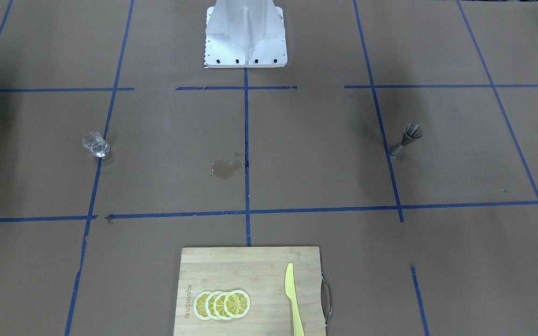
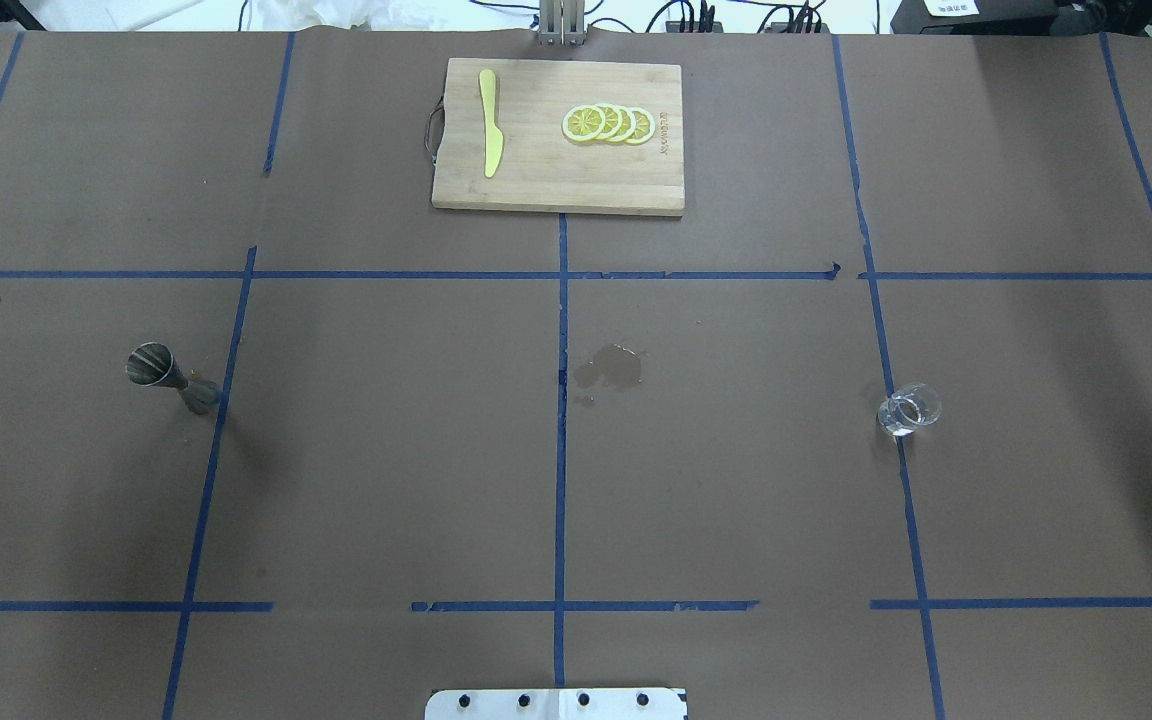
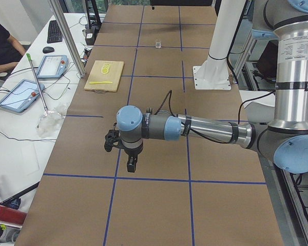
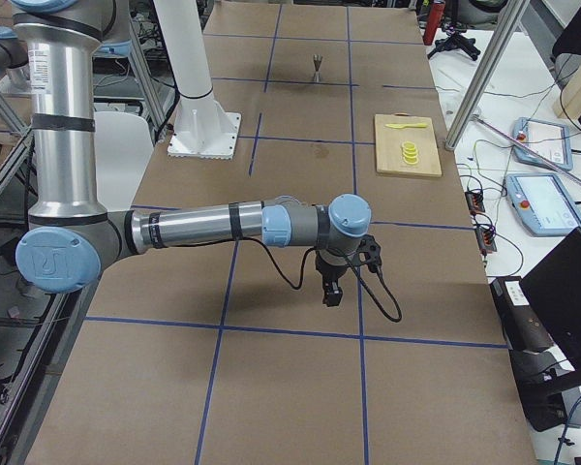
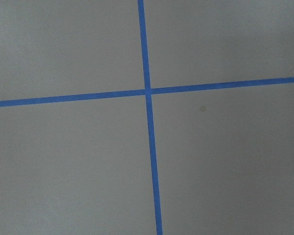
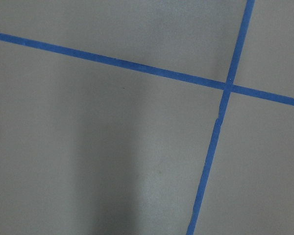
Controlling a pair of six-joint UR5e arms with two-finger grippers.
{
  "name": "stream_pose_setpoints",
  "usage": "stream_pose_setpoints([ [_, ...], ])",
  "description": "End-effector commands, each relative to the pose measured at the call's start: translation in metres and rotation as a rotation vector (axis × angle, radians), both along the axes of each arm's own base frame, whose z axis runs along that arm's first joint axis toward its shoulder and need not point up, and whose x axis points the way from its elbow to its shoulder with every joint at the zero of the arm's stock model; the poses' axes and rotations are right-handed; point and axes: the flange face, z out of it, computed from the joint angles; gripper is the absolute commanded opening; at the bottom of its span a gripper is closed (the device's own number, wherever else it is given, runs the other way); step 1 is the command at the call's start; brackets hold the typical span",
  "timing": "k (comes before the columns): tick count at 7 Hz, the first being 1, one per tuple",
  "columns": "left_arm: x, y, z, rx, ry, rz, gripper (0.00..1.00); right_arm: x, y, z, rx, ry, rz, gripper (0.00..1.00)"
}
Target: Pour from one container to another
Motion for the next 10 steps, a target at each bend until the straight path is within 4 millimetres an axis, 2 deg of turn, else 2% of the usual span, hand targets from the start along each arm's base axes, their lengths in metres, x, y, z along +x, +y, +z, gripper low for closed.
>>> stream_pose_setpoints([
  [1, 0.007, -0.007, -0.01, 0.125, 0.001, 0.015, 1.0, -0.001, -0.003, -0.012, 0.021, -0.008, 0.001, 1.0],
  [3, 0.017, -0.013, -0.023, 0.25, 0.023, 0.028, 1.0, -0.005, -0.001, -0.017, 0.014, -0.067, -0.003, 1.0],
  [4, 0.042, -0.017, -0.033, 0.251, 0.057, -0.02, 1.0, -0.005, -0.001, -0.017, 0.014, -0.075, -0.005, 1.0],
  [5, 0.086, -0.011, -0.024, 0.251, 0.092, -0.015, 1.0, -0.005, 0.0, -0.018, 0.017, -0.074, -0.006, 1.0],
  [6, 0.101, -0.005, -0.01, 0.238, 0.086, -0.096, 1.0, -0.005, 0.001, -0.019, 0.023, -0.075, -0.009, 1.0],
  [7, 0.141, 0.007, -0.017, 0.239, 0.125, -0.154, 1.0, -0.005, 0.001, -0.022, 0.031, -0.074, -0.009, 1.0],
  [8, 0.153, 0.044, -0.006, 0.315, 0.16, -0.213, 1.0, -0.005, 0.002, -0.027, 0.039, -0.076, -0.008, 1.0],
  [9, 0.174, 0.079, 0.0, 0.367, 0.204, -0.308, 1.0, -0.005, 0.003, -0.028, 0.039, -0.076, -0.007, 1.0],
  [10, 0.209, 0.099, -0.001, 0.378, 0.2, -0.36, 1.0, -0.005, 0.003, -0.029, 0.043, -0.076, -0.007, 1.0],
])
